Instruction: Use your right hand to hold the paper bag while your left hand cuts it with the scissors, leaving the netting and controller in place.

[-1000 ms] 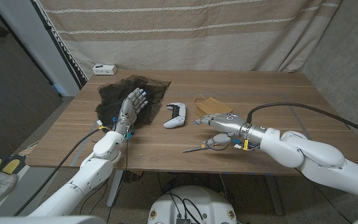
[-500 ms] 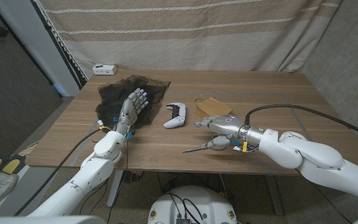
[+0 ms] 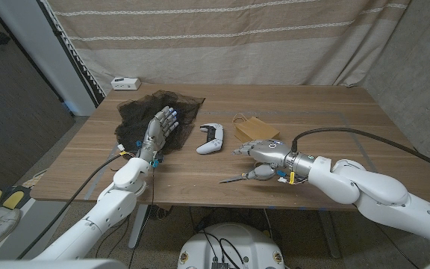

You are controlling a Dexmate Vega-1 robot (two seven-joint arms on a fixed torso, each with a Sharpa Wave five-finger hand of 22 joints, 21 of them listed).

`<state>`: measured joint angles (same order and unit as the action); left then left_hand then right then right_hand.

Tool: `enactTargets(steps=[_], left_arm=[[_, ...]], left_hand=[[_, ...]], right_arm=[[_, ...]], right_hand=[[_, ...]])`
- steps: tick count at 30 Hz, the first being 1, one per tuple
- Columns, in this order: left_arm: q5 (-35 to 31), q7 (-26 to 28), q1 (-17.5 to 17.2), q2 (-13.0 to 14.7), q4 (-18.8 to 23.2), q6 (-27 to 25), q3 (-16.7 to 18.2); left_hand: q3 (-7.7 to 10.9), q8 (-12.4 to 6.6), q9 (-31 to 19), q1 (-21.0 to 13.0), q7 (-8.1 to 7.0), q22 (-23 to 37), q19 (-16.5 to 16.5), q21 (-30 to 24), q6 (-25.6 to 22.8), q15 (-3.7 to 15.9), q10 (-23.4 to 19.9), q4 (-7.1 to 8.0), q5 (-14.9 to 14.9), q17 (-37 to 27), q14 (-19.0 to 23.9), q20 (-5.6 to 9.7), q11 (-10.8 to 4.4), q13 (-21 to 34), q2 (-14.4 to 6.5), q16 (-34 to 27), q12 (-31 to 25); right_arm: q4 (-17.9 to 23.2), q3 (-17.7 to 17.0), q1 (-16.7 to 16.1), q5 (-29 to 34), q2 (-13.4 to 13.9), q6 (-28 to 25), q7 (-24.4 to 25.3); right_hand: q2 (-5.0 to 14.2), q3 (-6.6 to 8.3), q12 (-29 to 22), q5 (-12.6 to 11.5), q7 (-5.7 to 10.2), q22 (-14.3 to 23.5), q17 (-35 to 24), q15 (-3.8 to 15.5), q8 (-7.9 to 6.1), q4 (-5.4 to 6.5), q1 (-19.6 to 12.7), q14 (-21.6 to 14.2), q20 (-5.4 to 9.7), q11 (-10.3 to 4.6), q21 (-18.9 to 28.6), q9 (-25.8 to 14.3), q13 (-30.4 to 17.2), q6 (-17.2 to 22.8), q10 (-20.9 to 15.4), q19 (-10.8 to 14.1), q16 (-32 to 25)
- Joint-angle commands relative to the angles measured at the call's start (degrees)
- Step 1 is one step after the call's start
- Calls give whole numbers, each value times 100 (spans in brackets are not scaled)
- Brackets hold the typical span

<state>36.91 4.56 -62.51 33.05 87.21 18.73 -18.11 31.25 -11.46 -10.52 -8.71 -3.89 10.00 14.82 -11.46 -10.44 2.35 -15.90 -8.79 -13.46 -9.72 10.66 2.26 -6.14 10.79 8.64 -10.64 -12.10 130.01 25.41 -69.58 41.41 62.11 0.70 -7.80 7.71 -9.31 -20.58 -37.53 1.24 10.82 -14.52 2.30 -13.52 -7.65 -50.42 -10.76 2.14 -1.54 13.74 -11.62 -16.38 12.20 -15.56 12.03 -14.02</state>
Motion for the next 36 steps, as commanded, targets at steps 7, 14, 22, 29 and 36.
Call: enactTargets(steps=[7,14,22,29,36], left_arm=[[9,-27,-3,-2,-30,47,5],[12,-36,11,-30,-62,61,-9],[40,-70,4,-61,-97,138,4],[10,35,-64,-69,-36,158,30],[43,-10,-86,-73,-21,195,40]], left_hand=[[-20,12,-28,-74,-7,18,31,22,-16,554,-55,7,-29,-23,44,390,-3,31,-25,16,15],[-25,14,-28,-77,-13,18,34,21,-13,554,-68,8,-29,-23,46,390,-2,31,-26,15,11],[-52,6,-28,-40,-6,20,37,18,-36,548,-83,29,-25,-27,54,387,10,32,-20,10,6],[-65,13,-28,-20,-19,21,32,20,-25,558,-83,41,-27,-29,18,396,-16,32,-25,22,7],[-68,14,-28,-21,-32,21,41,16,-22,581,-144,44,-32,-28,56,408,-17,32,-37,7,-14]], right_arm=[[-97,208,134,108,-94,42,-122],[-122,277,159,226,-119,49,-130],[-130,358,176,364,-174,-5,-170],[-150,450,246,397,-235,-57,-356],[-203,547,324,452,-320,-115,-470]], right_hand=[[14,36,-51,-40,6,18,-20,624,-87,-37,-149,-165,253,-17,54,-20,18,221,-134,144,-53],[48,77,-51,-47,18,20,-17,667,-96,-59,-236,-208,275,-26,57,-23,41,260,-178,172,-55],[25,77,-43,-48,19,22,-14,670,-85,-63,-273,-167,281,-27,30,-27,59,245,-194,120,-24],[31,72,-12,-46,40,24,-23,666,-70,-32,-266,-53,303,-67,-12,-28,80,227,-156,31,29],[70,100,24,-49,46,26,-32,644,-31,-23,-307,-83,304,-60,5,-29,100,148,-102,86,24]])
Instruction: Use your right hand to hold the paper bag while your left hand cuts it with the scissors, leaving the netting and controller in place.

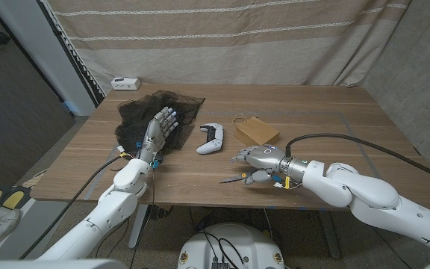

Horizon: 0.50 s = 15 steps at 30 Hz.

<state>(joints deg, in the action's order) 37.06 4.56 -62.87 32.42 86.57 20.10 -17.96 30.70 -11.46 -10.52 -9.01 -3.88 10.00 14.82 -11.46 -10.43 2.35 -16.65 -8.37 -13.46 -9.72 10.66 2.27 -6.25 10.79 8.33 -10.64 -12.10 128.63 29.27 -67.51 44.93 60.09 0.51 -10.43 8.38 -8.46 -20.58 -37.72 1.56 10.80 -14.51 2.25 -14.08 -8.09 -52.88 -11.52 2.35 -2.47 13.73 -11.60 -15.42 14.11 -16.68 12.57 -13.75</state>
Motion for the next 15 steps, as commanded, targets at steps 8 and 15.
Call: enactTargets(steps=[8,15], left_arm=[[83,-31,-65,-33,53,43,21],[80,-44,-62,-38,30,60,20]], left_hand=[[-18,15,-28,7,-29,20,45,15,-23,579,-71,3,-36,-27,64,409,-12,32,-14,6,-12],[-21,16,-28,5,-33,20,44,16,-21,570,-71,3,-39,-26,62,409,-7,32,-19,8,-9]], right_arm=[[-57,241,162,188,-157,-185,-339],[-53,327,212,281,-212,-289,-497]], right_hand=[[25,37,-26,-7,42,33,-46,796,30,31,-115,-157,284,-64,27,-30,10,-33,-142,108,-64],[28,44,-40,18,28,35,-54,834,27,41,-139,-204,302,-60,48,-31,10,-12,-186,171,-90]])
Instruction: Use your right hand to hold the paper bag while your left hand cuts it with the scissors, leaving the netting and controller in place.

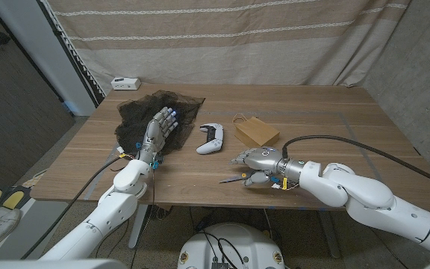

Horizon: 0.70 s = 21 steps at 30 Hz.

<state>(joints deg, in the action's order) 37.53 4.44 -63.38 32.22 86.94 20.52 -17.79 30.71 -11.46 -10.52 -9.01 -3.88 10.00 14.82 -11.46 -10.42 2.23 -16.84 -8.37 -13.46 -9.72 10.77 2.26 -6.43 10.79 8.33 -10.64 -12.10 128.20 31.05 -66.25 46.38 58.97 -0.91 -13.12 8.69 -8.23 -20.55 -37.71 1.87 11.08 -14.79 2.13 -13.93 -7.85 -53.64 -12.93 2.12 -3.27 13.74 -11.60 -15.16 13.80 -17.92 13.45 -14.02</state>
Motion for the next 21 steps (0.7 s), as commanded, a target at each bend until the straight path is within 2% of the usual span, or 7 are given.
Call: enactTargets(steps=[1,11,14,21], left_arm=[[28,-32,-10,-15,-6,17,1],[27,-35,-3,-16,-18,13,-1],[33,-37,-11,-14,-15,5,-3],[18,-24,-26,-9,5,14,-2]], left_hand=[[-21,17,-28,5,-33,20,45,16,-19,581,-53,3,-39,-26,50,408,16,32,-19,9,-9],[-30,15,-28,7,-24,20,43,17,-25,592,-50,4,-42,-26,54,405,37,32,-21,9,-5],[-32,14,-28,7,-24,20,43,17,-29,588,-53,4,-43,-26,57,405,26,32,-21,8,-6],[-37,13,-28,8,-29,20,42,18,-31,591,-52,5,-44,-26,55,404,9,32,-23,9,-4]], right_arm=[[-13,169,103,154,-113,-160,-265],[-68,249,168,126,-148,-119,-331],[-76,266,177,114,-151,-104,-335],[-88,292,166,113,-146,-92,-315]], right_hand=[[17,30,-34,21,1,8,-32,855,24,26,-67,-100,325,28,47,-33,-17,-9,-41,85,-82],[85,82,-54,51,21,13,-63,865,11,36,-133,-188,341,41,69,-51,-39,10,-70,153,-142],[182,220,-108,79,8,14,-93,882,-23,-18,-337,-259,399,88,108,-71,-73,74,-166,266,-190],[207,335,-150,132,-23,17,-133,839,-50,-46,-503,-348,394,117,138,-89,-109,124,-232,348,-253]])
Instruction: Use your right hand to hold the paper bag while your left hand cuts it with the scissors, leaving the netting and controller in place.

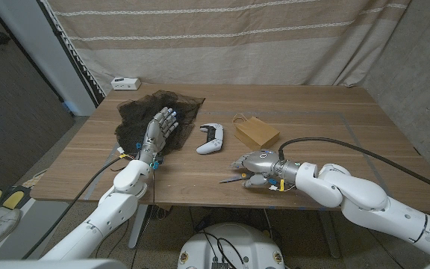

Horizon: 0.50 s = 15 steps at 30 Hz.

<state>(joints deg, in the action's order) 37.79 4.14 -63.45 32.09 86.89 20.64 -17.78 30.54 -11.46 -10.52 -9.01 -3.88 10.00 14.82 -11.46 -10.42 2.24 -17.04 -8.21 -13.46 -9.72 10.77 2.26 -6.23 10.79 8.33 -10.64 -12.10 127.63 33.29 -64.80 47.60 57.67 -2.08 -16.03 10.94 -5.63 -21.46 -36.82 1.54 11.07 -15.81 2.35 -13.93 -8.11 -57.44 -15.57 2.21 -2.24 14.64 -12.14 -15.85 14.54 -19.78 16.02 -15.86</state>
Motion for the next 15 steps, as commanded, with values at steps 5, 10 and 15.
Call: enactTargets(steps=[5,10,15], left_arm=[[-78,47,-33,23,30,27,-3],[-118,61,-43,38,61,33,-11],[-160,91,-54,45,68,47,-12]], left_hand=[[-24,13,-28,9,-21,20,42,18,-33,591,-29,-12,-45,-26,56,404,3,32,-23,10,-1],[-28,13,-28,9,-23,20,41,18,-33,585,-32,-12,-46,-26,56,403,0,32,-24,10,-2],[-32,13,-28,10,-24,20,41,18,-35,578,-38,-11,-47,-26,56,404,4,32,-24,11,-3]], right_arm=[[-27,84,2,37,-20,0,2],[-61,127,9,126,-57,-3,55],[-88,153,16,197,-86,-11,103]], right_hand=[[-16,102,-66,67,6,22,-52,818,-50,-11,-151,-64,380,21,50,-43,-55,44,-46,98,-75],[-11,153,-85,106,14,29,-84,819,-66,-2,-208,-117,377,5,81,-55,-79,69,-65,169,-119],[-4,244,-114,173,112,44,-143,886,-88,3,-319,-250,377,-56,127,-82,-129,92,-75,261,-215]])
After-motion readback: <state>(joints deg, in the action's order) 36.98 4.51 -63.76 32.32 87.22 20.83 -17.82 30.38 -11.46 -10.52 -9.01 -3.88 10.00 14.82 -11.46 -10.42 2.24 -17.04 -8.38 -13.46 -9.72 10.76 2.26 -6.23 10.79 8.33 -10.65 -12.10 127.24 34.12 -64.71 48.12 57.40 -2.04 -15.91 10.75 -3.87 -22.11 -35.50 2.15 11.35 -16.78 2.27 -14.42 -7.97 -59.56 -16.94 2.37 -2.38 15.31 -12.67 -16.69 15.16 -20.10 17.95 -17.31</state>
